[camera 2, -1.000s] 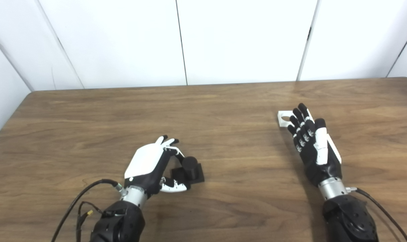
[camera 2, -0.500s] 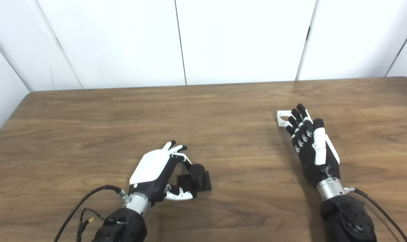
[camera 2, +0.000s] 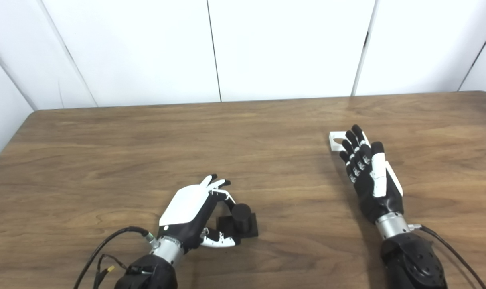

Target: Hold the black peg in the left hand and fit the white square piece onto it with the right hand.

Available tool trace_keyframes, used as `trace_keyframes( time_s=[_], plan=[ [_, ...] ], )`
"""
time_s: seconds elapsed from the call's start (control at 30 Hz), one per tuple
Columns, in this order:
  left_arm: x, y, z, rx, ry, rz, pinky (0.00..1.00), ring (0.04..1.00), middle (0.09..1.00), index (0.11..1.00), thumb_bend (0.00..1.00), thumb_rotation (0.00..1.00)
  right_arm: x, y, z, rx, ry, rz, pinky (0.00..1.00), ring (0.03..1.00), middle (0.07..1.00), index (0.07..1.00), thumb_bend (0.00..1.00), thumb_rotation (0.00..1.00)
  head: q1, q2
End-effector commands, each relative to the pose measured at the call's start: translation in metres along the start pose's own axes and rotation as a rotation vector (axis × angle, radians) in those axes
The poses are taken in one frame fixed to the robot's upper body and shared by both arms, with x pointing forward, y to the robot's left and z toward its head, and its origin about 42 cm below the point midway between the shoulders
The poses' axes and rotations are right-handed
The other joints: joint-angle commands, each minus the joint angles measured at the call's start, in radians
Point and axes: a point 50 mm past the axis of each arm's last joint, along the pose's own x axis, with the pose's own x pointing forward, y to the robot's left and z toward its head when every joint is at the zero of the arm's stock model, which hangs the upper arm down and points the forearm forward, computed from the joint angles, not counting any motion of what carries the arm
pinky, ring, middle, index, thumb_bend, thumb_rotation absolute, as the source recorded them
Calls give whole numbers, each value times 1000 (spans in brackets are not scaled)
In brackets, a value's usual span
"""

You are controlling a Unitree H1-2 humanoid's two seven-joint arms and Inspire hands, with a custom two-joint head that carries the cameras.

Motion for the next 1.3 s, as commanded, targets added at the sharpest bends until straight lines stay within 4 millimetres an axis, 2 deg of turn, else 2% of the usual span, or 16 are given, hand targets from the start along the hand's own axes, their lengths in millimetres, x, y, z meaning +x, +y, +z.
trace_keyframes(
  time_s=[0.0, 0.13, 0.33, 0.47, 0.53, 0.67, 0.9, 1.27],
  plan=[
    [-1, 0, 1, 19, -18, -16, 881, 1000, 919, 493, 518, 69, -5, 5, -9, 37, 16, -12, 1000, 1000, 1000, 1000, 632, 996, -2, 1],
    [0, 1, 0, 19, -24, -11, 873, 1000, 920, 492, 518, 69, 2, 5, 1, 22, 9, -7, 1000, 1000, 1000, 1000, 623, 945, -6, 1],
    [3, 3, 0, 15, -25, -13, 885, 1000, 924, 493, 518, 69, 15, 3, 16, -51, 2, -3, 1000, 1000, 1000, 1000, 608, 923, -7, -1],
    [3, 4, -1, 14, -25, -13, 876, 1000, 923, 493, 518, 69, 26, -2, 35, -309, 17, -1, 1000, 1000, 1000, 1000, 589, 811, -9, -1],
    [3, 4, -1, 15, -24, -11, 872, 1000, 921, 493, 518, 69, 32, -5, 44, -439, 17, 2, 1000, 1000, 988, 994, 621, 760, -14, 0],
    [2, 4, -1, 24, -19, -12, 874, 1000, 921, 494, 519, 69, 47, -12, 63, -484, 1, -11, 1000, 997, 966, 957, 677, 641, -16, -1],
    [3, 5, -1, 17, -19, -12, 886, 1000, 926, 493, 519, 68, 63, -19, 82, -592, -23, -8, 1000, 993, 966, 946, 674, 589, -26, -10],
    [2, 3, -4, 20, -11, -9, 888, 1000, 918, 493, 519, 68, 75, -17, 93, -675, -46, -2, 982, 976, 966, 958, 668, 579, -36, -22]
  ],
)
